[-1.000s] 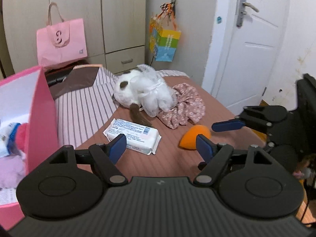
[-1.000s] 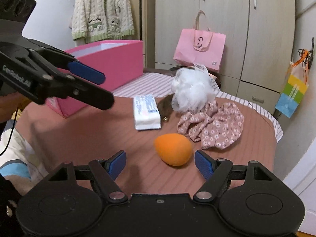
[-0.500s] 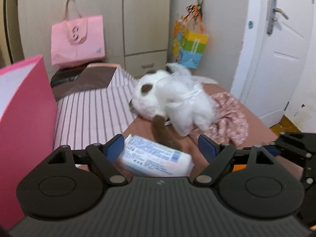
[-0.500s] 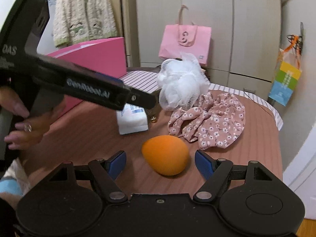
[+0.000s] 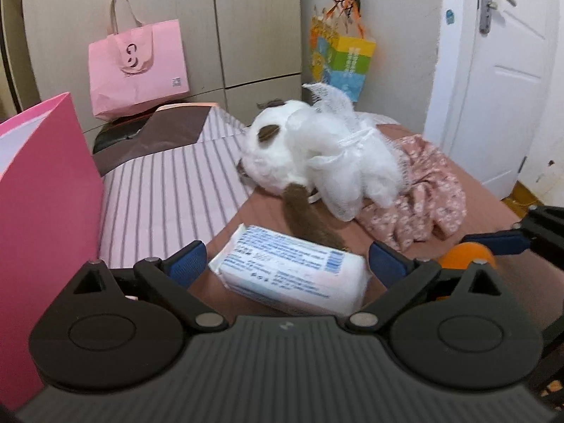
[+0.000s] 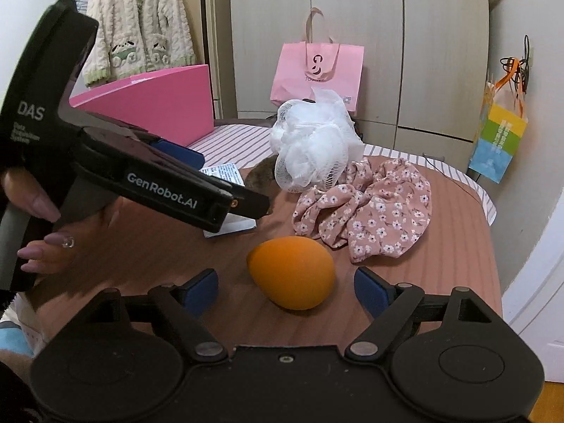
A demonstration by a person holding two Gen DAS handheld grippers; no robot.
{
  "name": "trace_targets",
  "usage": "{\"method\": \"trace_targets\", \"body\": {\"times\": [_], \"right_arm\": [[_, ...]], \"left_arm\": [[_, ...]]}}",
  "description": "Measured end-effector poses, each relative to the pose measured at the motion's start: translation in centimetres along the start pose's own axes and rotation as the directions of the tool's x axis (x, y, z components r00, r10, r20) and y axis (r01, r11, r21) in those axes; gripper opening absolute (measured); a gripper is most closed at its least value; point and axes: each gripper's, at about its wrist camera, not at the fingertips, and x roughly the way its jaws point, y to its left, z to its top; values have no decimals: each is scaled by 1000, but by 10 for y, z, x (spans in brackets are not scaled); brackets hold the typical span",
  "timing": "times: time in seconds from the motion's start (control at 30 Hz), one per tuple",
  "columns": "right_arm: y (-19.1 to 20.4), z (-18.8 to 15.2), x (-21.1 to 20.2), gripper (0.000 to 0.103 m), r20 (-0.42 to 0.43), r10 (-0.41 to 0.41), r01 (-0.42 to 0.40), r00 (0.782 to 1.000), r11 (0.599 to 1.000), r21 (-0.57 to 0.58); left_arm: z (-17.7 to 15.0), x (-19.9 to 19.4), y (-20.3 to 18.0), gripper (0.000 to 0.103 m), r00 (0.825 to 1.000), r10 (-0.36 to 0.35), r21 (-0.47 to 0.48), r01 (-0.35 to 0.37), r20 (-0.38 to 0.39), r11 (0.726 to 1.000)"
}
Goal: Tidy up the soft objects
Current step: 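Grasp the white packet with the left tool while the right tool grasps the orange sponge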
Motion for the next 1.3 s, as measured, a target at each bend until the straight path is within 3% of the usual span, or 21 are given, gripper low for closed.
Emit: {"method": "trace_targets", "body": {"times": [0.17,0.27,0.47,0.57,0.77,0.9,1.17,1.3], "right_arm": [[-1,-3,1,92,11,-17,17,1000,1000,6],[-1,-2,1,95,1,-24,24,1000,1000,16],[-1,0,3,95,-6,-34,35,999,999,23],[2,-1,1,86,14,-43,43,999,998,37],[16,-6,-1,57,69,-112,108,991,992,64],[26,-9,-2,54,92,-160,157,983,987,47],[27,-9,-4,52,95,-186,180,978,981,72],[36,-11,-8,51,95,-199,199,975,980,7]], "left_arm": [[-4,4,8,101,1000,-11,-47,11,3,999],[-6,3,1,101,1000,-22,1,22,12,1000],[-9,1,-3,86,1000,-12,19,13,-13,1000],[-8,-1,-1,83,1000,-18,-15,18,-22,1000],[-13,-6,-7,81,1000,13,-26,-13,-15,1000],[-17,-14,-8,81,1000,14,-55,-15,-17,998],[-27,-40,-11,81,1000,13,-74,-14,-10,997],[-30,-51,-6,81,1000,-3,-105,1,-16,994]]}}
